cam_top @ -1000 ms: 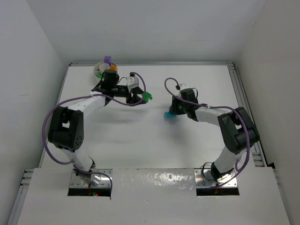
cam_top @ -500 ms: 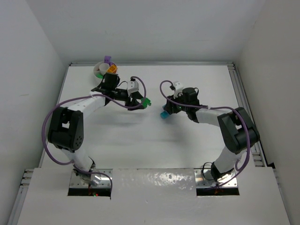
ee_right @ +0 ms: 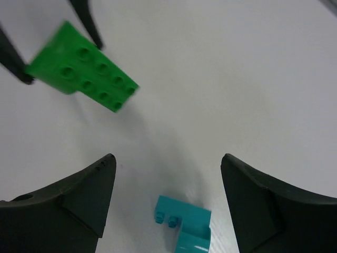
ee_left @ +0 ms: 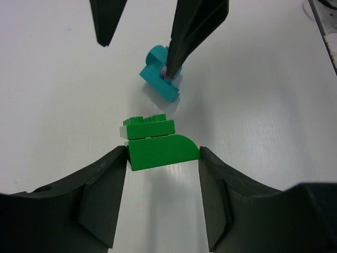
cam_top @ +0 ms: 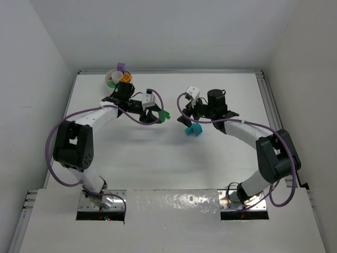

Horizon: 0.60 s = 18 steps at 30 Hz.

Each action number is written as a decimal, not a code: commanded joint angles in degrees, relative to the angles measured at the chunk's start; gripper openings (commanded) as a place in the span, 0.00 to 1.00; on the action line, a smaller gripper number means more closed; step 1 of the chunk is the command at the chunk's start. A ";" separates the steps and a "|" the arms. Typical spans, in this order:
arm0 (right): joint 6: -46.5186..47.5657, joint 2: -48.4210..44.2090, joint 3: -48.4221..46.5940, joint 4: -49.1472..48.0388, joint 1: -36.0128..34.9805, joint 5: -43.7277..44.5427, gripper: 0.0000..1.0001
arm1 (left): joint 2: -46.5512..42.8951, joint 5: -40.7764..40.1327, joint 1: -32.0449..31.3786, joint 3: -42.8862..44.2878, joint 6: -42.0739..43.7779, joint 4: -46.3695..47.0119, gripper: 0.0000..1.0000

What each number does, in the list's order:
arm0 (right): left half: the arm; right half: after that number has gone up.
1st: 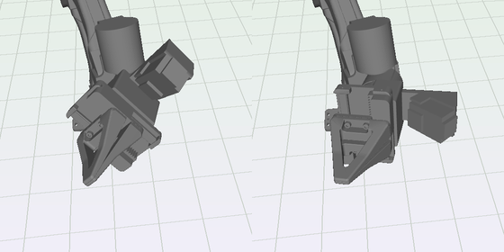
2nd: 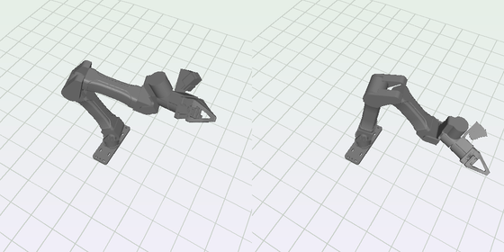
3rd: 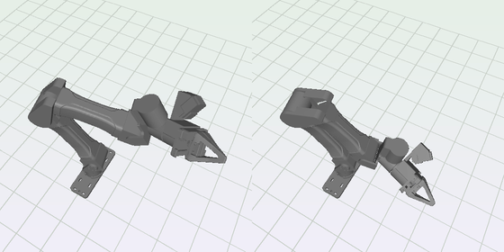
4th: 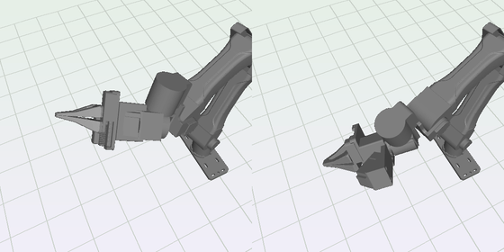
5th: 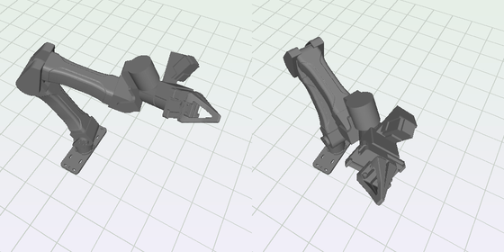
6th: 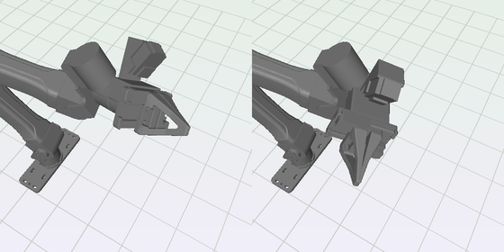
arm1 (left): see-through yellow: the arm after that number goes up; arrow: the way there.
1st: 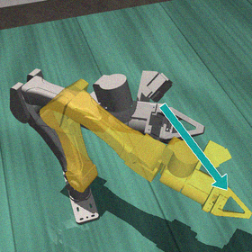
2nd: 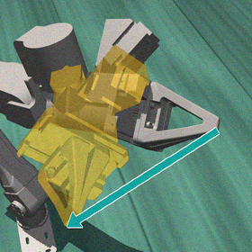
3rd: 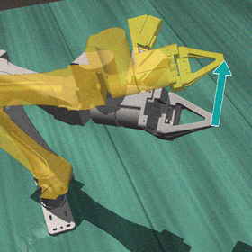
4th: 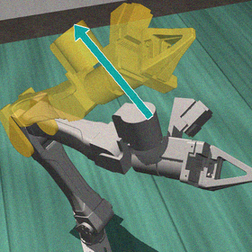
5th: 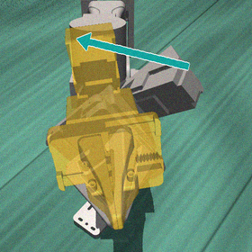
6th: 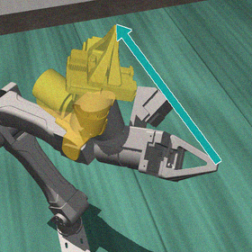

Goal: Sort the legos into containers by color

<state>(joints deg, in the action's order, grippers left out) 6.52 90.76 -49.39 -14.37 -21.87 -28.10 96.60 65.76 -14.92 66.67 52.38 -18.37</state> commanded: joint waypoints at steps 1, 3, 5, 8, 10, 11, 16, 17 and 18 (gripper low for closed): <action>11.22 -0.94 -3.87 0.30 -1.95 -12.50 0.79 | -2.38 4.82 -0.29 2.85 6.61 -3.43 0.00; 14.56 -0.15 -5.53 1.44 -3.53 -13.39 0.79 | -2.12 4.64 -0.29 3.72 5.02 -3.25 0.00; 17.80 0.99 -6.51 2.33 -5.02 -12.08 0.79 | -2.11 4.47 -0.29 3.99 4.92 -3.60 0.00; 18.87 2.75 -7.73 -0.74 -5.99 -10.93 0.80 | -2.29 4.64 -0.38 3.90 5.19 -3.86 0.00; 20.19 4.42 -9.14 -0.22 -6.61 -11.10 0.80 | -2.38 4.73 -0.46 4.08 5.54 -4.56 0.00; 20.54 4.86 -10.02 -0.48 -6.78 -11.10 0.80 | -2.29 4.73 -0.46 4.16 5.97 -4.92 0.00; 21.69 7.84 -12.14 -1.10 -7.58 -11.98 0.67 | -2.20 5.08 -0.46 5.31 7.74 -7.29 0.00; 21.69 8.20 -12.66 -1.01 -7.75 -12.33 0.64 | -2.20 5.17 -0.46 5.31 7.82 -7.29 0.00; 21.69 8.55 -12.93 -1.01 -7.93 -12.59 0.60 | -2.20 5.17 -0.46 5.57 7.74 -7.29 0.00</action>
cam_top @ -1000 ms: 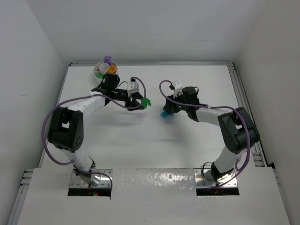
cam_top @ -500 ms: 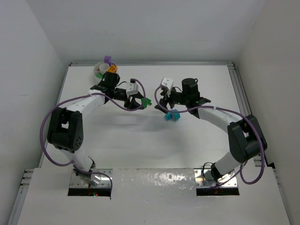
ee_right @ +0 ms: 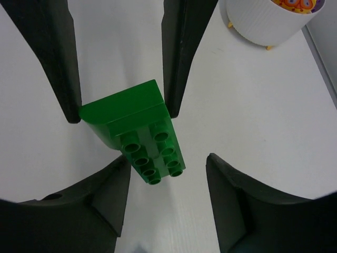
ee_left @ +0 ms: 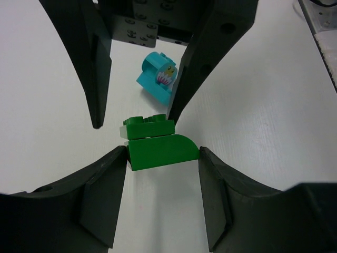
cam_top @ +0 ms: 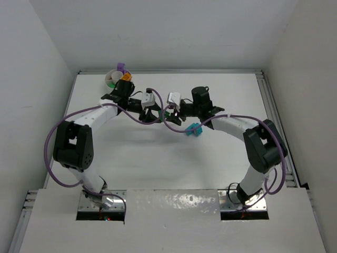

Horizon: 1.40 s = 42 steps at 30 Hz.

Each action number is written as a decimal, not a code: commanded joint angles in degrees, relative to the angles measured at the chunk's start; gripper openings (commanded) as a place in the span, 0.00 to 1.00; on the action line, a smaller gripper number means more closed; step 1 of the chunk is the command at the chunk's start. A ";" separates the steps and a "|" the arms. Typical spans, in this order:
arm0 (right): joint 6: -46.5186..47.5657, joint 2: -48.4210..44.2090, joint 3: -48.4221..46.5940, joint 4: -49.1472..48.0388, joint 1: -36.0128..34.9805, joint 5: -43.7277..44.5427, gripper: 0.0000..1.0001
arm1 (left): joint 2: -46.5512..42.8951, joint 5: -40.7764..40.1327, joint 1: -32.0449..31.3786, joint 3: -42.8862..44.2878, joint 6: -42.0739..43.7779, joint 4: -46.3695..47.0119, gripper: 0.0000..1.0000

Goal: Sort the legos into containers by color

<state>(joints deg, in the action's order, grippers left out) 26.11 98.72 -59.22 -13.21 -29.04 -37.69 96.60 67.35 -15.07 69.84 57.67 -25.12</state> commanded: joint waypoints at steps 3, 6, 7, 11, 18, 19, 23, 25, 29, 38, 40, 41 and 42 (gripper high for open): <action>2.54 1.30 -3.62 -2.17 -1.54 -3.44 0.47 | -2.20 3.66 -0.40 2.58 2.71 -0.89 0.00; 2.37 1.65 -4.06 -1.91 -1.81 -3.26 0.26 | -2.20 3.49 -0.40 2.58 3.15 -1.59 0.00; 2.02 1.65 -4.23 -1.56 -1.90 -3.09 0.11 | -2.20 3.49 -0.31 2.67 3.15 -1.77 0.00; -1.05 0.16 -0.90 -4.80 -1.90 0.41 0.00 | -2.29 1.04 -0.22 3.02 1.31 -2.12 0.00; -18.69 -3.09 7.54 -23.32 1.88 7.45 0.00 | -3.61 -6.96 1.97 0.83 -5.80 -0.64 0.00; -20.03 -3.00 7.98 -24.48 2.05 8.50 0.00 | -3.96 -7.67 2.41 0.47 -7.64 1.55 0.00; -28.01 -1.69 8.51 -31.25 2.84 13.33 0.00 | -4.49 -11.89 3.55 -0.32 -18.01 7.27 0.00; -29.70 -0.90 7.90 -31.79 3.11 15.01 0.00 | -4.66 -14.34 4.43 -0.41 -25.10 10.52 0.00; -30.59 -1.59 8.24 -31.70 3.37 18.18 0.00 | -5.19 -30.38 8.12 2.66 -39.34 12.47 0.00; -32.69 -1.42 10.71 -34.33 3.37 19.06 0.00 | -1.60 -40.02 23.41 14.68 -44.49 8.16 0.00; -33.57 -0.55 10.27 -34.60 3.37 18.88 0.00 | 3.14 -42.21 24.21 19.16 -43.00 7.02 0.00; -33.67 -0.11 10.09 -35.04 3.29 18.88 0.00 | 4.90 -42.04 24.47 20.84 -42.30 6.24 0.00; -33.84 -0.02 9.92 -35.04 3.37 18.97 0.00 | 8.31 -41.78 24.47 22.43 -41.16 5.79 0.00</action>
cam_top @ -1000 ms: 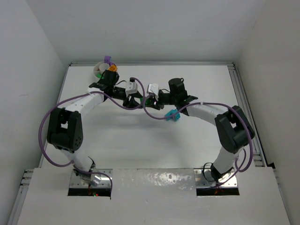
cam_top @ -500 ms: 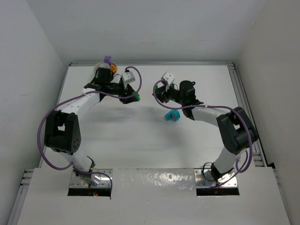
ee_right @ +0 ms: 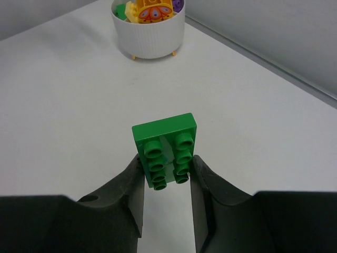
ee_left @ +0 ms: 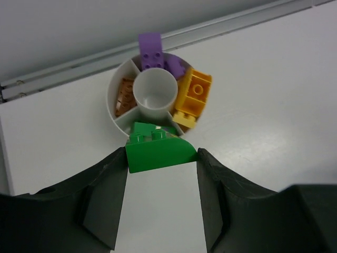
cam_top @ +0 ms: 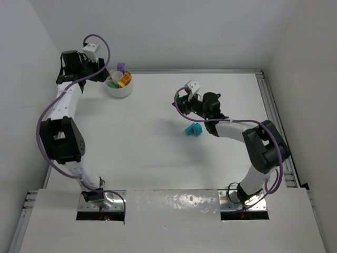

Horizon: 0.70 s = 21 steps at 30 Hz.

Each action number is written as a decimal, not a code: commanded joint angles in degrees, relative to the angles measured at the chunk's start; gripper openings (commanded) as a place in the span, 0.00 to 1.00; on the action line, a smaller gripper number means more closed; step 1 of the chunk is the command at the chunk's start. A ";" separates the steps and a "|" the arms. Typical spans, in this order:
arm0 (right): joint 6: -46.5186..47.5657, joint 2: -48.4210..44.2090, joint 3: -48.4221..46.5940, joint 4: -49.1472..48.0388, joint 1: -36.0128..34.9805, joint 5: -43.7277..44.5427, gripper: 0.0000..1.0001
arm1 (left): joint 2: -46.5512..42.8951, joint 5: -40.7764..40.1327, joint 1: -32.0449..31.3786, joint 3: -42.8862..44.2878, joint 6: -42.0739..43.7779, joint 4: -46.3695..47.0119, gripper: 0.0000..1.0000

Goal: Sort the legos into containers by color

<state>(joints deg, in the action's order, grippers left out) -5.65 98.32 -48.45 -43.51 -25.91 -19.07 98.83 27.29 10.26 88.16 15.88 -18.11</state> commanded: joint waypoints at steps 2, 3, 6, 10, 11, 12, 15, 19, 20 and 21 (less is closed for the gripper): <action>-2.17 0.29 -0.95 -4.83 0.25 0.26 0.00 | 9.26 -1.45 -0.68 8.50 1.34 -2.01 0.00; -2.17 0.12 -1.12 -4.66 0.25 0.26 0.00 | 11.98 -1.80 -0.68 9.82 2.22 -2.11 0.00; -1.30 -0.50 -1.12 -3.26 0.25 0.52 0.00 | 16.03 -2.67 -0.24 14.48 3.71 -1.84 0.00; -0.07 -1.38 -1.12 -1.76 0.25 1.14 0.00 | 18.24 -2.68 0.02 15.46 5.56 -1.41 0.00; -0.06 -1.38 -1.12 -1.67 0.25 1.23 0.00 | 18.42 -2.16 0.11 15.29 6.35 -1.40 0.00; 0.02 -1.47 -1.21 -1.58 0.25 1.32 0.00 | 18.51 -1.02 0.02 14.85 6.62 -1.32 0.00; -0.15 -1.29 -1.65 -1.06 0.16 1.14 0.00 | 19.03 -0.39 0.02 13.62 6.88 0.70 0.00; -0.15 -1.29 -2.35 -0.18 0.25 1.14 0.00 | 19.83 -0.39 0.11 13.44 6.97 1.93 0.00; -0.06 -1.29 -2.44 -0.09 0.25 1.14 0.00 | 19.91 0.13 0.11 13.27 7.49 2.28 0.00; 0.11 -1.29 -2.53 0.09 0.25 1.14 0.00 | 20.00 0.39 0.02 13.18 7.76 2.72 0.00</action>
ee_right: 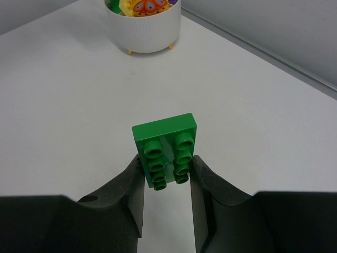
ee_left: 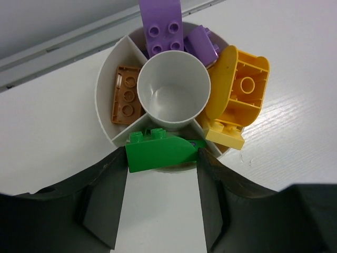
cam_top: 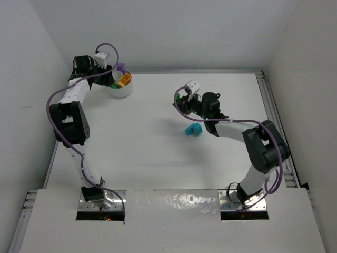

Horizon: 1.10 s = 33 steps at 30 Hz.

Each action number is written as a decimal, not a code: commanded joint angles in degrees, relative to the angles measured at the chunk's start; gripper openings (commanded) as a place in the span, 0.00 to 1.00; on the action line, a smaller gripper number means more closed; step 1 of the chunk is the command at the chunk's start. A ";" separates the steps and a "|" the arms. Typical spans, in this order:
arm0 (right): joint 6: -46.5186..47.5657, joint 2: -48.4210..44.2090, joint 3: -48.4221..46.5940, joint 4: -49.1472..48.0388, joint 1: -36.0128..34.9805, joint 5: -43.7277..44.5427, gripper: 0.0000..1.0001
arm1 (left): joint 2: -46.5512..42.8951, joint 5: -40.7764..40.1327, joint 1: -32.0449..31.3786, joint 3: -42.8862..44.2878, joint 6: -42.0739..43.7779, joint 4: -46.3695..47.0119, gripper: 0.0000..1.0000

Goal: Sort the legos into containers by color

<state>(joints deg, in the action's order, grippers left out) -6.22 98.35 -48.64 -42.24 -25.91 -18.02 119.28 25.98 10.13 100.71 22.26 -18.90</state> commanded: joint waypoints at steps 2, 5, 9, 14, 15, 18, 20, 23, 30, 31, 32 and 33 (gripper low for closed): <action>0.77 -1.31 -2.42 -1.18 0.25 0.27 0.00 | 0.25 2.06 0.24 0.72 2.35 3.60 0.00; 0.77 -1.40 -2.77 -0.74 0.25 0.27 0.00 | 1.12 2.76 0.24 0.81 3.75 4.30 0.00; 0.94 -1.40 -3.39 0.22 0.25 0.27 0.00 | 2.09 3.90 0.15 1.33 4.89 4.75 0.00; 1.21 -1.67 -3.65 0.84 0.25 0.44 0.00 | 2.71 5.75 0.15 0.72 6.39 4.57 0.00; 1.21 -1.67 -3.74 0.93 0.25 0.44 0.00 | 2.97 5.93 0.24 0.55 6.57 4.83 0.00; 1.21 -1.75 -4.00 1.54 0.25 0.27 0.00 | 3.50 6.80 0.15 0.46 6.30 5.53 0.02; 1.38 -1.93 -4.09 1.98 0.25 0.09 0.00 | 3.67 7.24 0.15 0.37 6.48 6.06 0.10; 1.47 -2.19 -4.09 2.33 0.25 0.09 0.00 | 3.59 7.42 0.24 0.19 7.62 5.80 0.25; 1.56 -2.63 -4.09 2.86 0.25 -0.35 0.00 | 3.32 6.28 0.42 -0.33 8.15 5.97 0.57; 1.56 -2.63 -4.18 2.95 0.25 -0.52 0.00 | 3.24 6.37 0.33 -0.25 7.97 6.24 0.59; 1.47 -2.55 -4.27 3.04 0.25 -0.70 0.00 | 3.15 6.28 0.42 -0.25 7.80 6.33 0.62; 1.56 -2.63 -4.35 3.04 0.25 -0.79 0.00 | 3.15 6.19 0.42 0.01 7.28 6.41 0.63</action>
<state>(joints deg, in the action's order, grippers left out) -5.17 98.19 -50.50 -37.95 -25.91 -18.02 123.02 31.18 10.24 100.31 29.71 -15.05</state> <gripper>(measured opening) 0.331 0.621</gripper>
